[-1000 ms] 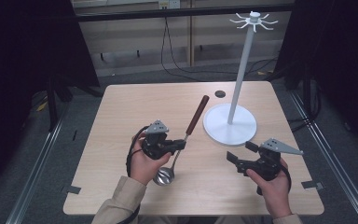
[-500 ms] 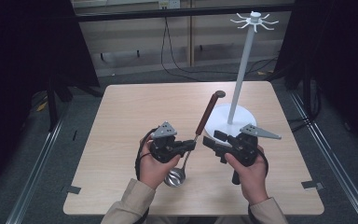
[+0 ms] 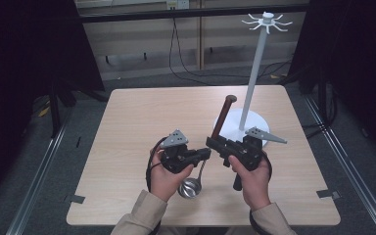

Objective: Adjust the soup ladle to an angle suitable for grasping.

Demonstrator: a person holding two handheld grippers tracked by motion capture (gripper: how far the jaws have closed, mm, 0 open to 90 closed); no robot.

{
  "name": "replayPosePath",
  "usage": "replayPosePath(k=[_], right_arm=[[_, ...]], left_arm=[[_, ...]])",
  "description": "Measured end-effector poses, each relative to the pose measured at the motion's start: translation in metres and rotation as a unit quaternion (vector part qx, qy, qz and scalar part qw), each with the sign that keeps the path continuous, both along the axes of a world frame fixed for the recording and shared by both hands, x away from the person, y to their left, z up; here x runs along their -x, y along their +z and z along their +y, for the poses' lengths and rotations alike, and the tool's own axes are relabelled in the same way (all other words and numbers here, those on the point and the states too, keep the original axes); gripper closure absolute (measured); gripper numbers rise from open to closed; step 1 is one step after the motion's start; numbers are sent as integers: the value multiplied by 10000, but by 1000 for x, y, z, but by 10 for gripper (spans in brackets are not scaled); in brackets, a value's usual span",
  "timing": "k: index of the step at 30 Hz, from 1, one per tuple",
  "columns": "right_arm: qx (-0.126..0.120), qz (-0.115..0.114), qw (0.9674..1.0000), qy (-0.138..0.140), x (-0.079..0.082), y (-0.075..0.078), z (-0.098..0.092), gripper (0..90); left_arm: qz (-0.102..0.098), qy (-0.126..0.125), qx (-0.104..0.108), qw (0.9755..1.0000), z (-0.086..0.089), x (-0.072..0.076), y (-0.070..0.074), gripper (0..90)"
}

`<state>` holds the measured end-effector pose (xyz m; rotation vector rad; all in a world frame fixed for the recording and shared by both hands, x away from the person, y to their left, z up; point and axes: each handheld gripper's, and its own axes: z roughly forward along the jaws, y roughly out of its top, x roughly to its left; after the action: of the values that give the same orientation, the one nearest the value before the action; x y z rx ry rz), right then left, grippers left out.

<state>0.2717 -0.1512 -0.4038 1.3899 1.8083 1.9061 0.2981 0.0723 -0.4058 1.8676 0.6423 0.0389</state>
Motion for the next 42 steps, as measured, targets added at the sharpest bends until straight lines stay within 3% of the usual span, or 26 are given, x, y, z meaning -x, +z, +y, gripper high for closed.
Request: replayPosePath(k=[1,2,10,14,16,18,23,25,30,36,42], right_arm=[[-11,-27,10000,-24,0,0,-1,726],[-66,-21,10000,-18,-1,0,-1,732],[-126,-74,9997,173,-3,2,-2,745],[-35,-290,9990,327,-4,3,-4,745],[49,-396,9986,354,-5,4,-4,746],[206,-553,9975,395,-7,8,-8,745],[307,-608,9967,438,-11,13,-17,745],[443,-662,9959,421,-15,18,-23,745],[571,-727,9947,441,-21,25,-31,745],[651,-812,9936,429,-27,34,-39,745],[682,-911,9925,454,-34,44,-49,745]], left_arm=[[-20,-5,-4,10000,0,0,0,854],[-48,28,25,10000,0,1,1,854],[-188,69,68,9998,0,3,0,849],[-266,69,94,9996,0,2,1,829],[-278,61,129,9995,1,2,1,769],[-300,35,-21,9995,3,2,2,724],[-439,59,-220,9988,9,4,0,572],[-517,128,-334,9980,12,4,-4,445],[-517,208,-525,9971,19,3,-11,285],[-472,253,-637,9965,29,4,-24,182],[-292,321,-770,9961,37,3,-36,134]])
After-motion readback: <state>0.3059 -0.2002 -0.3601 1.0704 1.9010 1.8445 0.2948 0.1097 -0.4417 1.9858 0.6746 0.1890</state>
